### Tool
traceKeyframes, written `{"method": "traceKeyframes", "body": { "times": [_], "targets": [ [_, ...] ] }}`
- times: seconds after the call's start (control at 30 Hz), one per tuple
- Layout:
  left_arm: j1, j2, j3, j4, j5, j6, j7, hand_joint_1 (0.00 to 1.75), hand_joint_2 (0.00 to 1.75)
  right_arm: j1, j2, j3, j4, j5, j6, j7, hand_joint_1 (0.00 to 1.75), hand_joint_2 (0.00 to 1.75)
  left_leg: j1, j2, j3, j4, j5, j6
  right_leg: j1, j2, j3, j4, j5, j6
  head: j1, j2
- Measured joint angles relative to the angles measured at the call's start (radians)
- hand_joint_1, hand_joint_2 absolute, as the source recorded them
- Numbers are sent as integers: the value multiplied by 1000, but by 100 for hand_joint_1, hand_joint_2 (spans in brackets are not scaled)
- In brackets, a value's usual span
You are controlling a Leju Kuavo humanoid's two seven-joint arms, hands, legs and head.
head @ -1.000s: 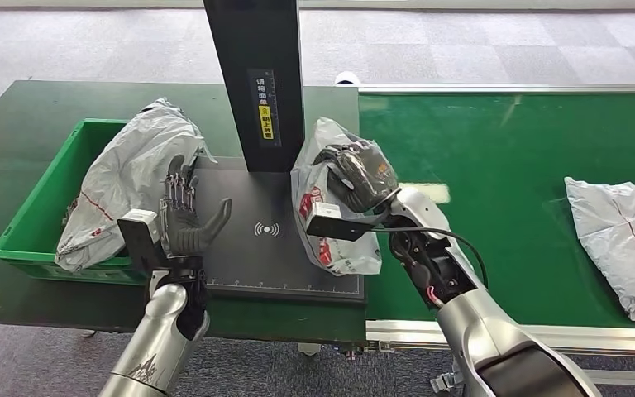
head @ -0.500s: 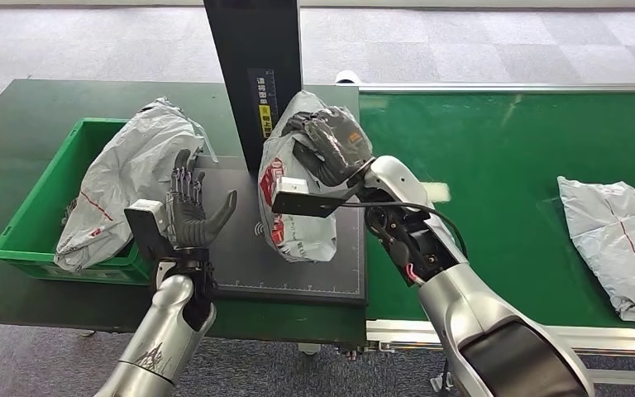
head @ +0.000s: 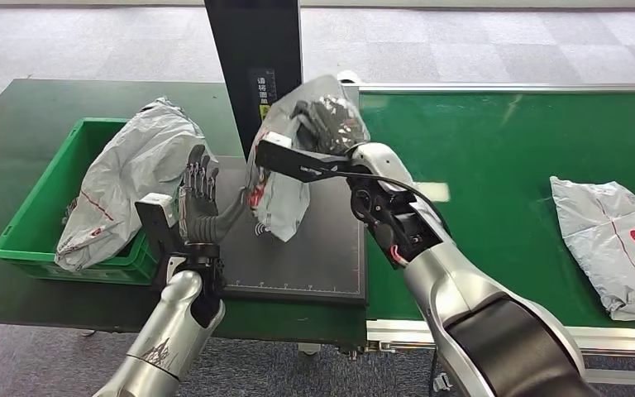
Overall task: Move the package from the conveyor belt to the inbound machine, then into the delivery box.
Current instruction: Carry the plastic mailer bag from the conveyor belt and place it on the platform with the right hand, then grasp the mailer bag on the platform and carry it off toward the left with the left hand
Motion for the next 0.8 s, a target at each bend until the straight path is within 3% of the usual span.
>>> {"method": "traceKeyframes", "body": {
  "times": [0.07,0.1,0.37,0.57,0.6,0.7,0.73,0.8],
  "targets": [
    [-18,1,2,18,-13,0,8,0,175,34,-17,2,28,-3,247,-30,175,175,0,-1,0,0,0,0,0,-1,0,0,0,0,0,0],
    [-24,1,3,27,-19,2,8,0,175,53,-30,4,37,-5,306,-58,175,175,0,-2,0,0,0,0,0,-1,0,0,0,0,0,0],
    [19,22,48,19,-38,47,4,0,175,180,-184,44,49,-65,386,-286,175,175,0,0,0,0,-1,0,0,0,0,0,0,0,0,0],
    [70,48,82,-49,-40,54,27,0,175,277,-278,98,-28,-231,474,-388,173,175,0,-1,0,0,-1,0,0,0,0,0,0,0,0,0],
    [77,51,85,-60,-40,56,28,0,175,290,-292,104,-47,-266,479,-393,161,175,0,-1,0,0,-1,0,0,0,1,0,0,0,0,0],
    [103,58,94,-95,-40,67,32,0,175,333,-321,109,-113,-359,443,-380,31,175,0,0,0,0,-1,0,0,0,1,0,0,0,0,0],
    [115,61,98,-110,-40,73,32,0,175,349,-327,108,-136,-384,409,-366,0,175,0,0,0,0,-1,0,0,0,1,0,0,0,0,0],
    [141,65,107,-141,-40,80,32,0,175,377,-332,98,-175,-430,333,-337,0,175,0,0,0,0,-1,0,0,0,1,0,0,0,0,0]
  ]
}}
